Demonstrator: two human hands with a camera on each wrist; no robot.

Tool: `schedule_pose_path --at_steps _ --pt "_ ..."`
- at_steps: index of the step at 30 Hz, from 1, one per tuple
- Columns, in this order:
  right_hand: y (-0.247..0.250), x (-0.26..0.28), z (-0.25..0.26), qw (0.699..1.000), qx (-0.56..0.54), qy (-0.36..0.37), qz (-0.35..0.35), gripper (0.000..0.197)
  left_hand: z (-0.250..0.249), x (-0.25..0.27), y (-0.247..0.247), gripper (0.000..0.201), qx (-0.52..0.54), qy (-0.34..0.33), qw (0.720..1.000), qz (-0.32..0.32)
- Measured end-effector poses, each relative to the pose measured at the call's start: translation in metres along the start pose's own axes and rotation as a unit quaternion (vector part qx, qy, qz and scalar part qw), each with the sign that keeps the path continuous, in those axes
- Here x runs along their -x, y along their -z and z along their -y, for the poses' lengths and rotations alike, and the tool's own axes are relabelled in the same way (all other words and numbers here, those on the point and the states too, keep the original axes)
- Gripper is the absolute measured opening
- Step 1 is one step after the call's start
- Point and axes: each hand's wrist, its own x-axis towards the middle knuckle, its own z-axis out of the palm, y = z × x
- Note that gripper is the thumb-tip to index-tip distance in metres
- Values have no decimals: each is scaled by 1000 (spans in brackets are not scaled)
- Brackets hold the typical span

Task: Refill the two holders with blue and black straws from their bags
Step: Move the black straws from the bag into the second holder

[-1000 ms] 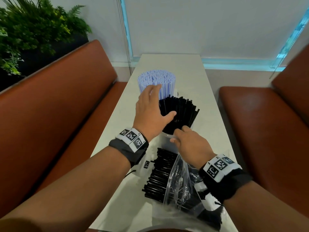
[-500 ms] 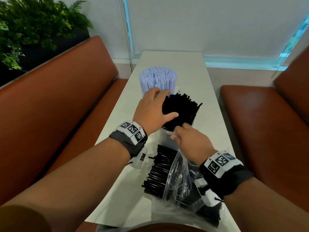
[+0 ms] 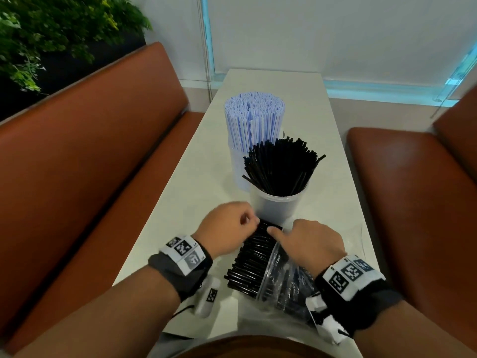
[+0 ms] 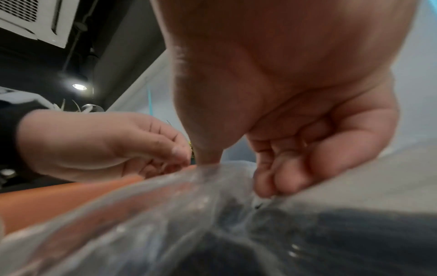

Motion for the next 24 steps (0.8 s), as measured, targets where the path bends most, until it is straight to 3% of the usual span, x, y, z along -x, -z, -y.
schedule_pose_path --at_steps 2,6,9,12,15,19,24 --pt "-2 -2 -2 999 -11 2 37 46 -5 2 -16 14 -54 -55 994 75" --pt "5 -4 -4 987 -141 5 79 20 -15 -5 -40 42 -110 -141 975 134" --pt "12 -2 -5 974 -210 43 77 19 -22 -13 -49 45 -171 -167 955 175" --pt "16 -1 -7 966 -240 60 69 20 -30 -20 -50 30 -197 -175 942 209" --pt "14 -3 -11 961 -268 42 55 10 -37 -24 -51 22 -205 -178 936 225" --pt "12 -3 -14 970 -238 22 37 29 -42 -28 -52 19 -221 -154 932 245" --pt "11 -4 -17 987 -158 34 -18 23 -35 -29 -44 34 -258 -187 929 188"
